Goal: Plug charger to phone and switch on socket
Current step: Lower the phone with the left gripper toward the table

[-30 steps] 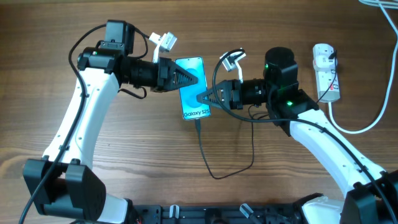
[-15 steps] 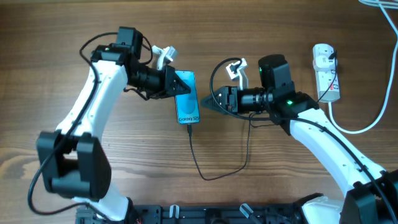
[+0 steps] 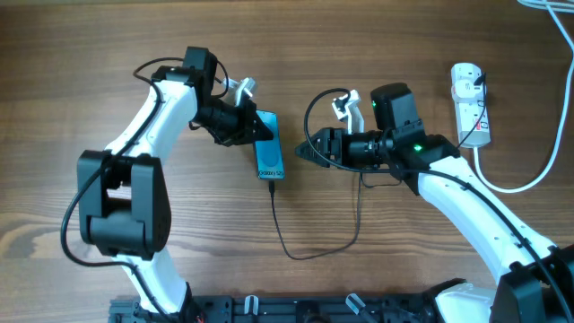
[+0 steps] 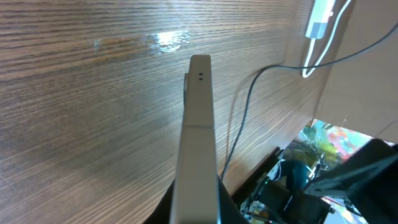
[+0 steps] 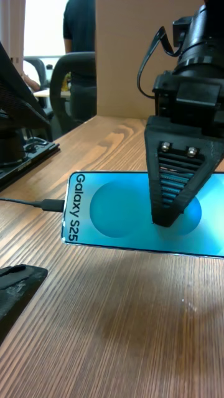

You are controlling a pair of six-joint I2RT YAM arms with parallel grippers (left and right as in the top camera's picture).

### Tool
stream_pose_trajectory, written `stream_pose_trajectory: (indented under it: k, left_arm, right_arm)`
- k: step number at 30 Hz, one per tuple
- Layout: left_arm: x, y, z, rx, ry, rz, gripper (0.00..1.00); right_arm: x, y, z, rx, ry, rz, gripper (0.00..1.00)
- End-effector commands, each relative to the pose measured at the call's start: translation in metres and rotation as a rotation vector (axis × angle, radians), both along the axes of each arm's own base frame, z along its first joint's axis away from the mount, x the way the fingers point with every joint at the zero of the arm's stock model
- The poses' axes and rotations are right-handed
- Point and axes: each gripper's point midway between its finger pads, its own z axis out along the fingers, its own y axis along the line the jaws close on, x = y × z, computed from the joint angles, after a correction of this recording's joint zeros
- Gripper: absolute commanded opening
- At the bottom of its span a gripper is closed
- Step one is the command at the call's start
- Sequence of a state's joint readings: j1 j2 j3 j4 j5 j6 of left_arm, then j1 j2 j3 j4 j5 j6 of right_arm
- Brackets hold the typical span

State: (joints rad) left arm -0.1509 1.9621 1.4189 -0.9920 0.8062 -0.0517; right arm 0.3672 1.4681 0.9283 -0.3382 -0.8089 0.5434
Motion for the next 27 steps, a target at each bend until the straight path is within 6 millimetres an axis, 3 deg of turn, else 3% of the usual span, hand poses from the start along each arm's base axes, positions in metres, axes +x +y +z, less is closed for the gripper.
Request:
stream_pose_trajectory:
  k: [1,18,27]
  left_arm:
    - [-0.002,-0.003,-0.010,-0.005,0.040,0.005,0.04]
    - [0.011,0.003,-0.021,0.055,0.019,0.044,0.04]
    - [0.009,0.004,-0.044,0.065,0.082,0.056,0.04]
  right_arm:
    - [0.005,-0.004,-0.002,-0.026,-0.018,-0.012,0.71]
    - [0.005,-0.004,-0.002,-0.028,-0.015,-0.012,0.71]
    - [0.005,-0.004,-0.002,-0.028,-0.015,-0.013,0.71]
